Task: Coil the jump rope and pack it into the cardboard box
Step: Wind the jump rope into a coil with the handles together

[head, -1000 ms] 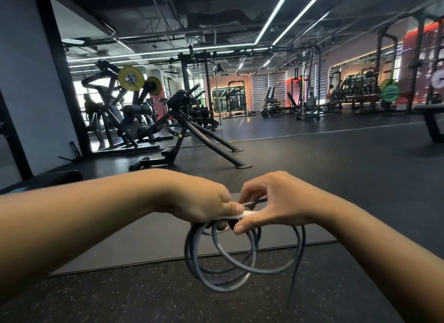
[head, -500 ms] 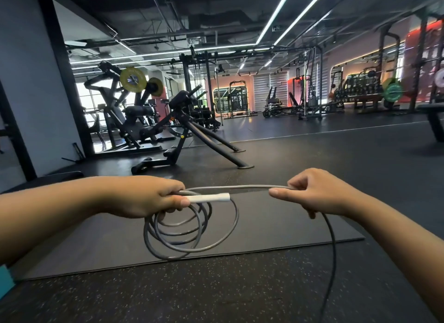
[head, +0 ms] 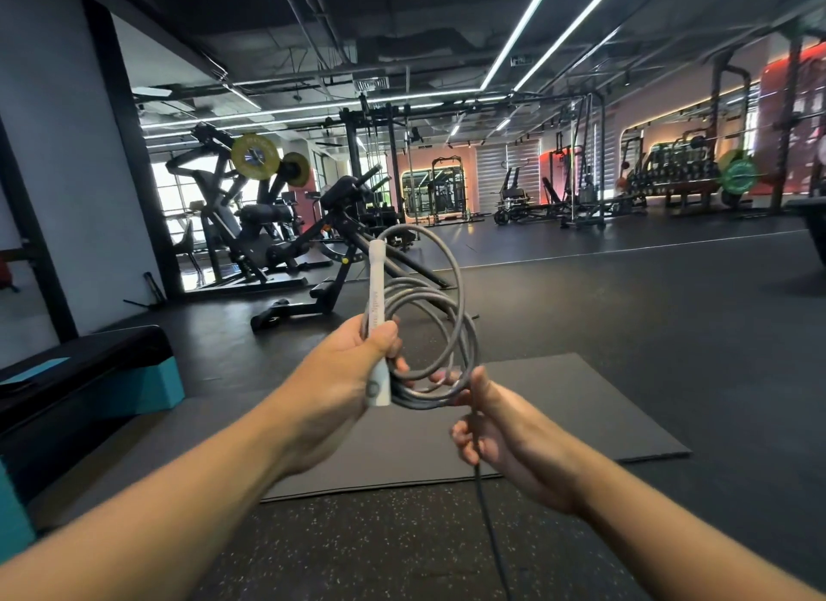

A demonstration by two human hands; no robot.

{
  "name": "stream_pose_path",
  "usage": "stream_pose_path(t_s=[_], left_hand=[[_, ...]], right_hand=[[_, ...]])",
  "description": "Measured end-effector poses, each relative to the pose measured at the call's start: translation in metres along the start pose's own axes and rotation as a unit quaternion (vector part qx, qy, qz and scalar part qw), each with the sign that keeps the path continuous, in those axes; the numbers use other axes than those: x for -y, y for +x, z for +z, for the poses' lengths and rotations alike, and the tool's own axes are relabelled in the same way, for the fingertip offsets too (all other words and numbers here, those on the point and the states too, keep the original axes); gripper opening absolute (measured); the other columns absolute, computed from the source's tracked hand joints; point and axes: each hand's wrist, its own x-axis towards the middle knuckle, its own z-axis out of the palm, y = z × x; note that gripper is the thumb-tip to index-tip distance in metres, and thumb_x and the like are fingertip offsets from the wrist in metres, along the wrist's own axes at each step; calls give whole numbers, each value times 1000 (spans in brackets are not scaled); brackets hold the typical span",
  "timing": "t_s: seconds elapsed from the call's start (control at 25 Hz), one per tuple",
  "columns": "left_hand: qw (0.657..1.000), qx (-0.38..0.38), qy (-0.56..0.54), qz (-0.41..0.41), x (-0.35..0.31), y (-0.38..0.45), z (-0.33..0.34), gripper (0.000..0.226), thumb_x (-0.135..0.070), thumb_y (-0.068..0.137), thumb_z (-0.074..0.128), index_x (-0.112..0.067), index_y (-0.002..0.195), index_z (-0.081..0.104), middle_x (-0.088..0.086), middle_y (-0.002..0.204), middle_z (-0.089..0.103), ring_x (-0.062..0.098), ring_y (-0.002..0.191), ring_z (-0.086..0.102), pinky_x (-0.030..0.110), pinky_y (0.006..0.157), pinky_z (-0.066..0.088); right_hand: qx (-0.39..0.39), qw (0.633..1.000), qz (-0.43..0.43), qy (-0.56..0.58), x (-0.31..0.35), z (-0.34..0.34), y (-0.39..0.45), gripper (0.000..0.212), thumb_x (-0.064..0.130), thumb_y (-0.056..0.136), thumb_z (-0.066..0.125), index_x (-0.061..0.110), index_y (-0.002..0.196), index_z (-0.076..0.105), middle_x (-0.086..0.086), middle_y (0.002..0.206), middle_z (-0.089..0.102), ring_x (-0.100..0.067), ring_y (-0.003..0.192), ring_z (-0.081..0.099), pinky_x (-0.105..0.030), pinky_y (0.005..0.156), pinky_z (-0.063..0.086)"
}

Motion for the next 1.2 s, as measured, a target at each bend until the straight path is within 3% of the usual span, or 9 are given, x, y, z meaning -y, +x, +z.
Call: stream_pose_path(t_s=[0.12,0.24,0.32,0.44,0.56,0.6,0.8,1.0,1.2], left_hand=[[997,-69,-22,28,17,-1,26,18,-28,105,45,-12,103,53,5,88,58,18,81,57,40,79,49],[986,-133,-93,23,31,4,46,25,-33,107,42,-10,108,53,11,107,70,31,99,66,50,93,52],[982,-160,-94,24,35,6,57,29,-36,107,40,-14,116,57,0,117,74,23,104,67,44,94,53],[970,-188,-156,-5,38,9,69,38,-36,107,40,-6,123,58,8,121,74,22,99,71,41,85,58],[941,-200,-262,-69,34,10,76,47,-40,106,40,-3,125,62,23,115,73,29,70,73,30,44,54],[930,-205,-295,-83,32,10,78,48,-40,106,41,-2,124,63,25,115,73,29,68,73,29,44,54],[903,-187,-368,-118,38,4,76,49,-42,106,40,-2,118,66,24,130,66,37,115,67,48,101,51],[900,-157,-383,-134,44,-3,78,35,-27,108,40,-6,93,65,26,121,69,36,104,69,43,88,55],[924,-100,-331,-165,39,-9,73,40,-31,101,52,-2,124,68,18,124,72,26,108,64,38,97,49]], right_hand=[[-58,995,-55,58,1,21,7,94,74,55,83,18,126,58,1,96,65,-10,59,42,-27,52,32],[-139,984,-104,35,7,31,11,57,56,71,82,17,108,64,-3,81,65,-11,54,37,-28,49,31],[-196,972,-109,64,9,37,12,32,42,80,79,20,99,67,-7,77,59,-12,53,39,-28,48,32],[-242,958,-103,117,10,45,10,12,29,87,76,20,90,70,-5,74,68,-13,52,51,-27,43,31],[-211,950,-80,214,6,54,8,15,33,72,87,25,80,77,-9,84,74,-27,63,57,-28,51,39],[-196,951,-83,225,4,56,7,20,32,71,88,22,87,79,-11,91,77,-32,73,66,-32,60,48],[-225,955,-167,94,-2,52,3,35,18,71,86,7,101,73,-11,96,81,-21,90,77,-30,81,60],[-241,947,-212,-3,-4,51,-2,31,25,67,87,11,91,73,-3,87,82,-13,82,77,-23,74,58],[-300,921,-241,-60,12,38,7,12,13,90,74,3,87,67,-14,82,76,-24,75,72,-34,72,57]])
